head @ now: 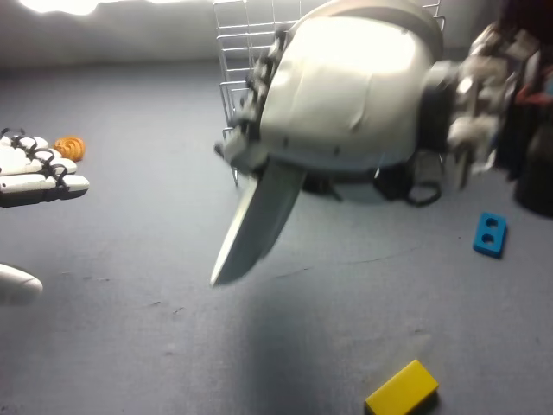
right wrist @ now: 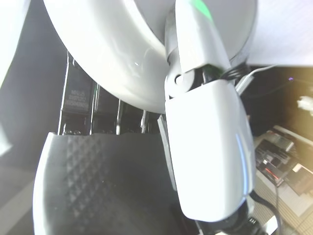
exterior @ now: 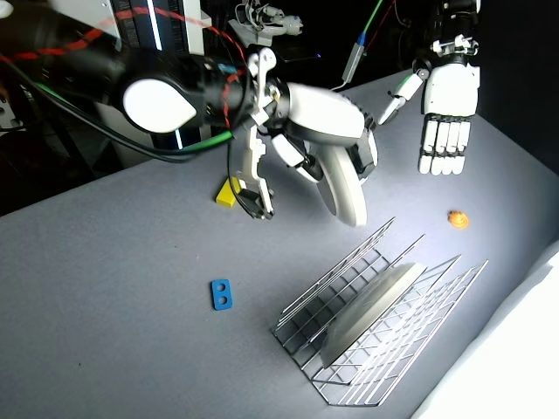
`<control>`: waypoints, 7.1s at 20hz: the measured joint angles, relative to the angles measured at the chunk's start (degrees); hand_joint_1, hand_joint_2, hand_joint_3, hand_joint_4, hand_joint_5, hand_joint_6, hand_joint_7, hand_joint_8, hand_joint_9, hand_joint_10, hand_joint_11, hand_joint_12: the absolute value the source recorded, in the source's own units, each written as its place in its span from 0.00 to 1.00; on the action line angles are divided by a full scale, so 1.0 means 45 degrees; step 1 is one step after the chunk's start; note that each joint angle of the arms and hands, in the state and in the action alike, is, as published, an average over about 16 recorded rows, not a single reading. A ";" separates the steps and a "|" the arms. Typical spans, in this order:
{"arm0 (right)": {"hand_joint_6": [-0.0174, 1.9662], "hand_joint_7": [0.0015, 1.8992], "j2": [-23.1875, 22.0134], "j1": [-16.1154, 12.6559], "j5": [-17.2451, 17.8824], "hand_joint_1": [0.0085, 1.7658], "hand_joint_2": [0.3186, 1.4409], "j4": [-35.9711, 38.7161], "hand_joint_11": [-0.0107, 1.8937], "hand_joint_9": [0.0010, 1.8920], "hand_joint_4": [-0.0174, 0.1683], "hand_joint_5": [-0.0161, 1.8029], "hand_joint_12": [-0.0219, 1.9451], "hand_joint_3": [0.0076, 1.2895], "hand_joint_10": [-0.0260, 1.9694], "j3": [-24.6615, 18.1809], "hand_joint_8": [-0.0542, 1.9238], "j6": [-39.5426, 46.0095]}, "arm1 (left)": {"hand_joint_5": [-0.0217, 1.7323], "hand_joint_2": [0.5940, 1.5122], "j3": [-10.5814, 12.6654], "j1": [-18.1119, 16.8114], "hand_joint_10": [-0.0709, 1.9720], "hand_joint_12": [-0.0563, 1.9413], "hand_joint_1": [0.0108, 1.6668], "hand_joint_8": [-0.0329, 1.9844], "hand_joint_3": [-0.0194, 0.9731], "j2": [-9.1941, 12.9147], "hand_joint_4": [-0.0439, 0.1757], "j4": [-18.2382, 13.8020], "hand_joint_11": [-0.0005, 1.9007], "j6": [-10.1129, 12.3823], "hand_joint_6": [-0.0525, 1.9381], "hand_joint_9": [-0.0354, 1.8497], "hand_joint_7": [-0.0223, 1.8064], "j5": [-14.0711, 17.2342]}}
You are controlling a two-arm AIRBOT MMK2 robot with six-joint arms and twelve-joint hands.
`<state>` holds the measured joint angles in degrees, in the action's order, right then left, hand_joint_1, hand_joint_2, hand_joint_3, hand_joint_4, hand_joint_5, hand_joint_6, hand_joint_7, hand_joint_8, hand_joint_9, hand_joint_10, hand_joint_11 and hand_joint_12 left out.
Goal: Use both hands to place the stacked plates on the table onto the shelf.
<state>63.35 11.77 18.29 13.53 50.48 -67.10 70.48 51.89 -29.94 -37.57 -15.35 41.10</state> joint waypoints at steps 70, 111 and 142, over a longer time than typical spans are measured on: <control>0.58 0.50 -0.0233 -0.0949 -0.0446 0.77 0.62 -0.7120 0.42 0.49 0.06 0.46 0.63 0.00 0.58 0.2930 0.55 0.5488 | 0.05 0.53 -0.1533 -0.4013 0.04 0.03 0.01 0.02 0.04 0.0012 0.23 -0.8483 0.01 0.1389 0.03 0.03 0.03 0.6782; 0.22 0.46 0.0552 0.0342 -0.0812 0.65 0.70 -0.7962 0.28 0.43 0.06 0.41 0.66 0.00 0.23 0.4151 0.18 0.5513 | 0.05 0.53 -0.1079 -0.4034 0.04 0.03 0.01 0.02 0.04 -0.0126 0.23 -0.8714 0.01 0.1118 0.03 0.03 0.03 0.6971; 0.21 0.52 -0.5063 -0.1517 -0.2106 0.27 0.71 -0.5884 0.33 0.48 0.07 0.50 0.74 0.00 0.39 -0.1551 0.28 0.4811 | 0.25 0.59 -0.0850 -0.4100 0.20 0.40 0.01 0.18 0.04 -0.0152 0.23 -0.8866 0.13 0.1029 0.18 0.23 0.26 0.7201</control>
<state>40.57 4.94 8.81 -12.95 43.50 -45.45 66.66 33.44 -30.62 -77.47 -10.72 73.50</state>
